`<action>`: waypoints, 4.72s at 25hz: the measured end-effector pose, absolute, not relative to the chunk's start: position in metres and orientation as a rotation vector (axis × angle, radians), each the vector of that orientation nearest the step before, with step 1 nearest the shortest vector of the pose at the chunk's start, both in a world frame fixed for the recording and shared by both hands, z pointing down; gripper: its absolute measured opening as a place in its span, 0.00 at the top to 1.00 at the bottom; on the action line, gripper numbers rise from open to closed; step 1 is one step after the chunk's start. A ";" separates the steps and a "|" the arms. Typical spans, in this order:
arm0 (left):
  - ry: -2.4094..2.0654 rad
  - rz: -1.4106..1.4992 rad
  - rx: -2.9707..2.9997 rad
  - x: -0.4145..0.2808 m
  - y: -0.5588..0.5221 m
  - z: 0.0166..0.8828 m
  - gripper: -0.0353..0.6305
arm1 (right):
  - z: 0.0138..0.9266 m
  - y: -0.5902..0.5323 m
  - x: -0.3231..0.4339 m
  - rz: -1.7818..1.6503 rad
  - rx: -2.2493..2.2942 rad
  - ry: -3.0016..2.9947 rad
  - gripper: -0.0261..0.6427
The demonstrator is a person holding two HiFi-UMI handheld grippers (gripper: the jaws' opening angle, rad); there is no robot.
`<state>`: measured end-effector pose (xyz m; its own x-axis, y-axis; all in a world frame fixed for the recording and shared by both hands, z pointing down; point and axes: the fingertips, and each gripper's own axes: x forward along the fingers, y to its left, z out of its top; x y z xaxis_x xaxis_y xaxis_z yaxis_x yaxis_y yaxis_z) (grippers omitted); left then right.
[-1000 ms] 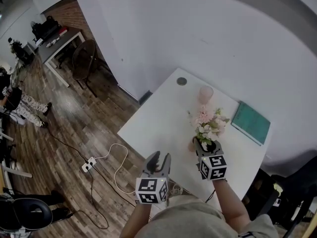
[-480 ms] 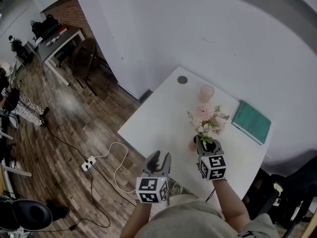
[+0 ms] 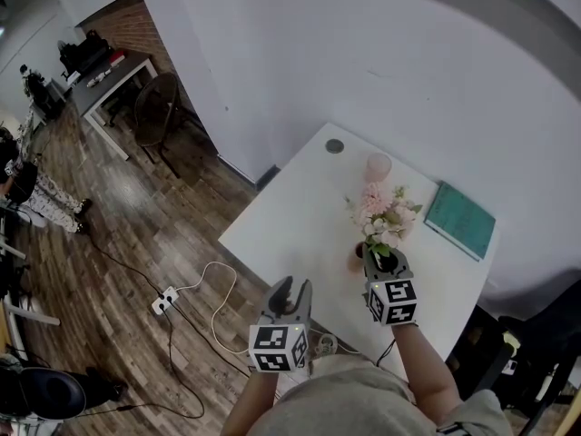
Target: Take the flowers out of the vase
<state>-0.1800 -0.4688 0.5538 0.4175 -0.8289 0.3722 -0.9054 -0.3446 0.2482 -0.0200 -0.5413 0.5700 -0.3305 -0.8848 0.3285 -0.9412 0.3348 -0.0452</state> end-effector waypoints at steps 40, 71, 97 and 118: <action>-1.594 0.172 2.299 -0.199 -0.317 0.512 0.77 | 0.421 -0.438 -0.024 -0.084 1.758 -2.519 0.89; -1.673 0.131 2.275 -0.182 -0.146 0.503 0.77 | 0.442 -0.219 -0.011 0.026 1.702 -2.571 0.89; -1.668 0.109 2.295 -0.176 -0.092 0.497 0.77 | 0.449 -0.142 -0.011 0.070 1.687 -2.590 0.89; -1.661 0.115 2.301 -0.180 -0.097 0.495 0.77 | 0.438 -0.144 -0.016 0.060 1.710 -2.623 0.89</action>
